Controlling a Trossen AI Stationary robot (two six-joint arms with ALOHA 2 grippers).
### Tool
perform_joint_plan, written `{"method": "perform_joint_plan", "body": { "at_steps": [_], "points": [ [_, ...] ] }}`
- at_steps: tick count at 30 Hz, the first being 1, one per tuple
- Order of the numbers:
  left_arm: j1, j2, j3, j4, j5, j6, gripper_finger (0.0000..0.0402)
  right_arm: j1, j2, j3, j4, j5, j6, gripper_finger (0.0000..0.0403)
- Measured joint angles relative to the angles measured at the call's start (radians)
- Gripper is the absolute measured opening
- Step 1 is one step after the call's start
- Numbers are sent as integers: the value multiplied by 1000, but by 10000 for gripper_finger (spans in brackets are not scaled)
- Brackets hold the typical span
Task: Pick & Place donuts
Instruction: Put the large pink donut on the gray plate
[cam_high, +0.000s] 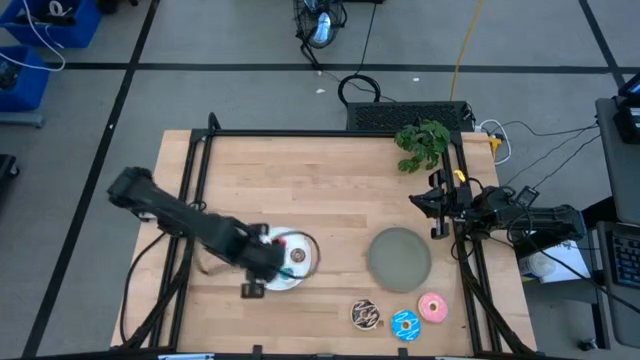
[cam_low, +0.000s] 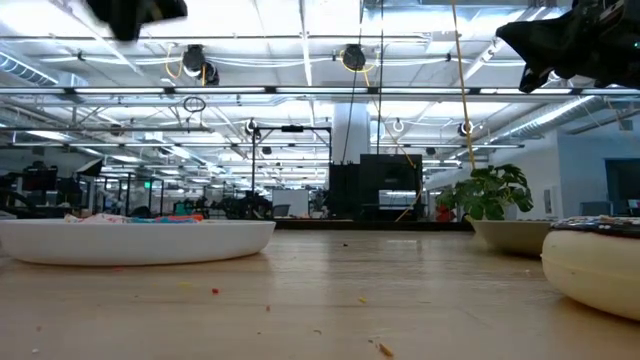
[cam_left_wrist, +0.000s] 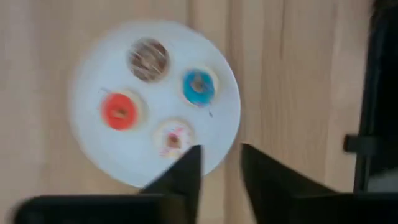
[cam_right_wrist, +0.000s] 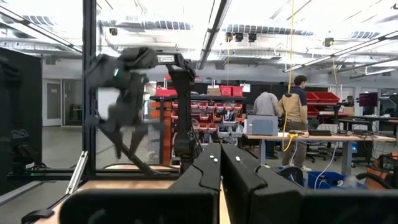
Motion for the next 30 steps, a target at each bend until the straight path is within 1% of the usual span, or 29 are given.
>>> {"method": "perform_joint_plan", "body": {
  "at_steps": [2,3,5,7,9,13,15,17,21,24,30],
  "points": [
    [-25,-99,-18,11,-67,3,37,0,1,0,-1,0,0,0],
    [-39,-154,-37,25,-105,12,19,0,1,0,-1,0,0,0],
    [-64,-279,-104,79,-209,34,13,0,1,0,-1,0,0,0],
    [-85,-413,-206,187,-321,69,15,0,1,0,-2,-1,4,0],
    [-94,-553,-340,316,-378,91,9,0,1,0,-2,-1,5,0],
    [-88,-821,-633,591,-412,122,6,0,1,0,-2,0,-9,0],
    [-76,-929,-768,743,-431,175,4,0,1,0,-3,1,-27,0],
    [-66,-1016,-881,897,-427,251,4,0,3,0,-9,3,-41,0],
    [-41,-1138,-1044,1087,-386,403,3,0,15,0,-13,4,-51,0],
    [-11,-1200,-1120,1130,-369,464,3,0,22,0,-6,5,-53,0],
    [60,-1322,-1171,1038,-294,519,3,0,49,0,-30,4,-47,0]
  ]
}}
